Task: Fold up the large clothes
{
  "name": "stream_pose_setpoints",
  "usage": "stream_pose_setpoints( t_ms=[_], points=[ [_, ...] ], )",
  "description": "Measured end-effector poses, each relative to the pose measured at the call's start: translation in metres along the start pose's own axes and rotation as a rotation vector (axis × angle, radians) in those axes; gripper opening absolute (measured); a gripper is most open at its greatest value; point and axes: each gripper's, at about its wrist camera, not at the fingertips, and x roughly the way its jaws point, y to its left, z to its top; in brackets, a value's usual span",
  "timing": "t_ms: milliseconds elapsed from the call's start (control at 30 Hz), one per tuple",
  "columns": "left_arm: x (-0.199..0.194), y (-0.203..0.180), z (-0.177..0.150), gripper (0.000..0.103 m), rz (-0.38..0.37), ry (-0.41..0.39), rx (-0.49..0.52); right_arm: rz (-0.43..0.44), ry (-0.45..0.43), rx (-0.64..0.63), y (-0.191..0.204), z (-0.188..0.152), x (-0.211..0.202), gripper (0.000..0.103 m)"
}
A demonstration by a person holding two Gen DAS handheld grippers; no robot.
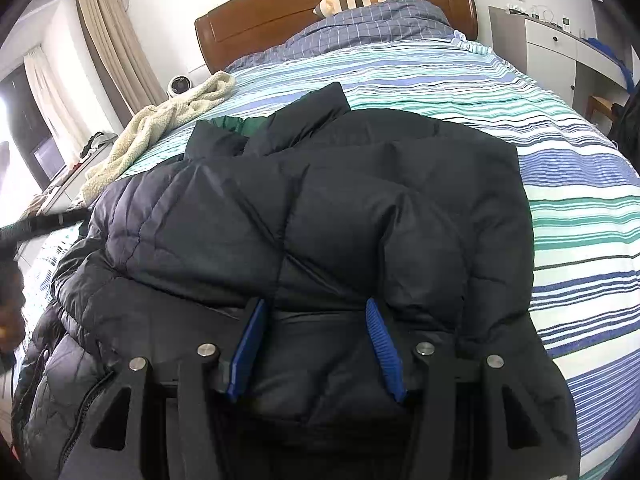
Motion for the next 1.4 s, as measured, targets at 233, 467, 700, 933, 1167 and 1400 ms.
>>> stream_pose_setpoints(
  t_ms=[233,467,700,933,1167,1400],
  points=[
    [0.06,0.03,0.006,0.081,0.09,0.07,-0.084,0.005,-0.005,0.005,-0.001,0.0,0.0,0.052],
    [0.082,0.046,-0.013,0.088,0.08,0.074,-0.116,0.029,-0.018,0.014,-0.004,-0.003,-0.001,0.052],
    [0.081,0.042,-0.016,0.088,0.097,0.052,-0.105,0.02,-0.02,0.008,-0.002,-0.004,-0.001,0.052],
    [0.031,0.037,-0.024,0.088,0.062,0.0,-0.07,0.013,-0.017,0.008,-0.001,-0.002,0.001,0.052],
    [0.001,0.022,-0.065,0.095,0.051,-0.008,0.059,0.009,-0.019,0.006,-0.001,-0.002,0.002,0.052],
    [0.024,0.034,-0.069,0.101,0.013,0.027,-0.008,-0.003,-0.018,-0.001,0.002,-0.001,0.003,0.052]
  ],
)
